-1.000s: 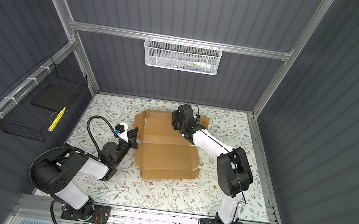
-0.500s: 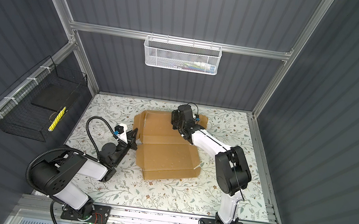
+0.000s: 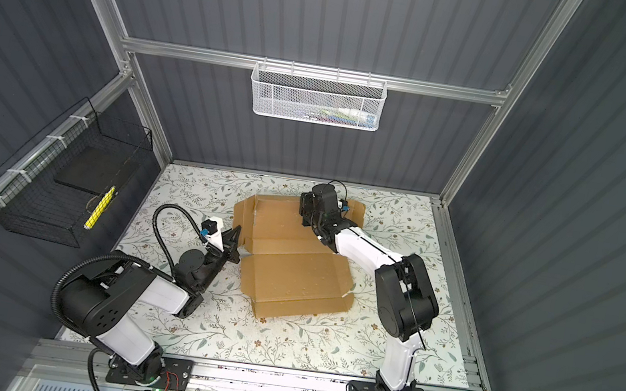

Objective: Fold the paper box

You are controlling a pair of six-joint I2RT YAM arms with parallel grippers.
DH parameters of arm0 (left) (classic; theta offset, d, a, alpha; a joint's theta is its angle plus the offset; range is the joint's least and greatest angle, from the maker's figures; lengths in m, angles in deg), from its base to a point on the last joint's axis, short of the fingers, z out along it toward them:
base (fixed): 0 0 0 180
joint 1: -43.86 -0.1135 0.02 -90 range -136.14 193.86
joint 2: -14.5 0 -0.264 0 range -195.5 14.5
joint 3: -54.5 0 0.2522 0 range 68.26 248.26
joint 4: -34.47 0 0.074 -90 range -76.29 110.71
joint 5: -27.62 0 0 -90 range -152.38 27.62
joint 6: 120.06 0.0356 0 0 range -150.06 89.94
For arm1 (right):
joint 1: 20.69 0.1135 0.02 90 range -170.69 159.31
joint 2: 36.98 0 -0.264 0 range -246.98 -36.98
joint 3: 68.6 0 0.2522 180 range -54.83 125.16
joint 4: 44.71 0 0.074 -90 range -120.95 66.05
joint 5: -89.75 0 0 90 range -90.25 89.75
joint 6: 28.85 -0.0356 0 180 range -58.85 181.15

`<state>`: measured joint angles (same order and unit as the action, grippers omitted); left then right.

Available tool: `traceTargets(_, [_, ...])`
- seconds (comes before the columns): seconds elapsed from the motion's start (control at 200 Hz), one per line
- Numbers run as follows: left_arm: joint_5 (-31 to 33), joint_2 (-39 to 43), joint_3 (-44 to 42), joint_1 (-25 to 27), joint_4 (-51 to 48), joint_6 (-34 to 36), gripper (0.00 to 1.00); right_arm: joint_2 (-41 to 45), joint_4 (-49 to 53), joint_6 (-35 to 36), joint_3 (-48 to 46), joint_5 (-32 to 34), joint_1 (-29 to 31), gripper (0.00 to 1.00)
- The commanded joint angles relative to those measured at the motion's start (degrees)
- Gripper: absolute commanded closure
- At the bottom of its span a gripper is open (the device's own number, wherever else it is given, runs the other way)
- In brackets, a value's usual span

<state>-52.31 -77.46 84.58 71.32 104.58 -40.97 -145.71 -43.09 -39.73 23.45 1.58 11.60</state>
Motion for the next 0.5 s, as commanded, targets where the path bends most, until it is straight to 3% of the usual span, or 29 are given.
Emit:
traceTargets(0.0, [0.8,-0.3,0.0,0.5,3.7,0.2,1.00,-0.3,-0.3,1.6,-1.1,-0.5,-0.1,0.92])
traceTargets(0.185, [1.2,0.1,-0.3,0.5,3.7,0.2,0.96,0.2,-0.8,2.4,-1.7,-0.8,-0.1,0.94])
traceTargets(0.495, [1.7,1.3,-1.2,0.5,3.6,0.1,0.76,1.4,-1.5,4.2,-2.7,-1.0,0.1,0.96])
